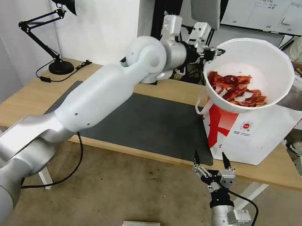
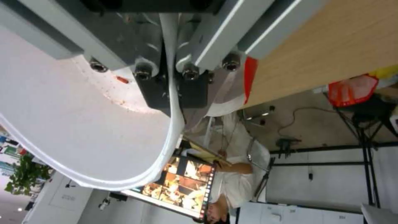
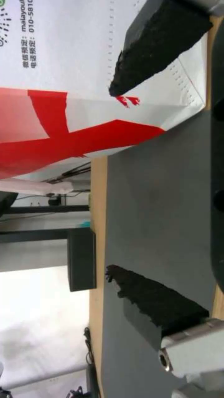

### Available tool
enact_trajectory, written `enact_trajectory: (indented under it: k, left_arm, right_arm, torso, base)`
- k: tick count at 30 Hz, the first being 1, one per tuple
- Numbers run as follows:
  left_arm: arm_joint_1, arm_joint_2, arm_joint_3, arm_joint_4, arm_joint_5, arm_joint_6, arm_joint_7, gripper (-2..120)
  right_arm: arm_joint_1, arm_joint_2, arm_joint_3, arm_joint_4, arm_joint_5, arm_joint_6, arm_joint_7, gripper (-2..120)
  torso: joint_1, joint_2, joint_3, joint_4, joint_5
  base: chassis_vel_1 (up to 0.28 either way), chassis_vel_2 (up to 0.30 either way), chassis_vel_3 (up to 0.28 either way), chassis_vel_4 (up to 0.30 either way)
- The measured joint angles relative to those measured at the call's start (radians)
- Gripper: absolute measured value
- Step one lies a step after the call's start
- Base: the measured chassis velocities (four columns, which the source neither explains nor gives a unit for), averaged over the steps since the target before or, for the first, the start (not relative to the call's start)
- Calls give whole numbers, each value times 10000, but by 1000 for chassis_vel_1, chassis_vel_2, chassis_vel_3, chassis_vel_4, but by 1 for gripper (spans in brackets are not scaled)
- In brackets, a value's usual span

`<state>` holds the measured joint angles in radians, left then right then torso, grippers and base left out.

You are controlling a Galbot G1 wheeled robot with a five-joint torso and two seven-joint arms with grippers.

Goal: Pick up the trash from the table and place it into the takeout bag.

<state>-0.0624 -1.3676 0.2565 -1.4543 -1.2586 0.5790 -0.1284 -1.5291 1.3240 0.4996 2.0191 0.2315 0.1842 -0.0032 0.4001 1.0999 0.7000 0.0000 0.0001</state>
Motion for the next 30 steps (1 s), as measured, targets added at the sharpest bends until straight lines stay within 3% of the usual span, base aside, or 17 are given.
enact_trajectory:
  k: [12,30]
  left_arm:
    - [-93,-1531,-106,1517,811,-151,67,0]
    - [-581,-2213,-530,2619,716,-309,-416,0]
  right_arm:
    - [0,0,0,0,0,0,0,100]
    - [0,0,1,0,-1,0,0,100]
  torso:
    - [0,0,0,-2,1]
    - [-1,0,0,0,0]
  base:
    - [0,0,0,0]
    - [0,0,0,0]
